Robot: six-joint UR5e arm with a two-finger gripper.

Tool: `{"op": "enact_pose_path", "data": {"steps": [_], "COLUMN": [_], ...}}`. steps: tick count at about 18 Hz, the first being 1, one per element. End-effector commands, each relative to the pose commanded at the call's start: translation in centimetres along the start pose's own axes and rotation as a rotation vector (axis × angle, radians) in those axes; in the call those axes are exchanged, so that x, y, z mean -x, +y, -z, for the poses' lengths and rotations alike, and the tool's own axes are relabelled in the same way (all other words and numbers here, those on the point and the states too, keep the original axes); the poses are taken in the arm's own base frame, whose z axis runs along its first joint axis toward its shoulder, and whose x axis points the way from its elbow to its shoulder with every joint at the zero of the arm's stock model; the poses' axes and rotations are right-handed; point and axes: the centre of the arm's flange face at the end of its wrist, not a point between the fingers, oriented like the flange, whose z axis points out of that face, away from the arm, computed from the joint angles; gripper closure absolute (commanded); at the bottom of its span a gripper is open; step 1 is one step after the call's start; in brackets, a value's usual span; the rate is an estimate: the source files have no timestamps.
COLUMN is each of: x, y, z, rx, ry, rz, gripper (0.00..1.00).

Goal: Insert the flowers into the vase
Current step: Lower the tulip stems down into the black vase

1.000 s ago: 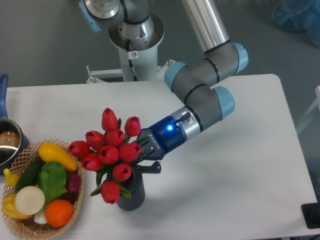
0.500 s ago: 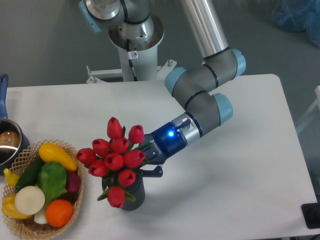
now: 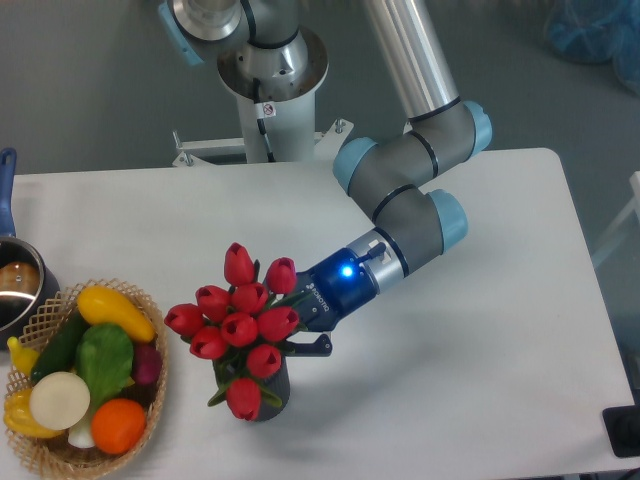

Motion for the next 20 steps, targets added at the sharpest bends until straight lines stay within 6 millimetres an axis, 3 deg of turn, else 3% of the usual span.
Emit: {"op": "enact_pose_path", "data": {"steps": [7,20], "x": [-0.3,-0.1], "y": [0.8,1.1], "z": [0.0,0.1], "rx": [0.000,0.001], "ry": [0.001,-0.002], "rz": [0.001,-0.009], "gripper": [0.76,0.66]}}
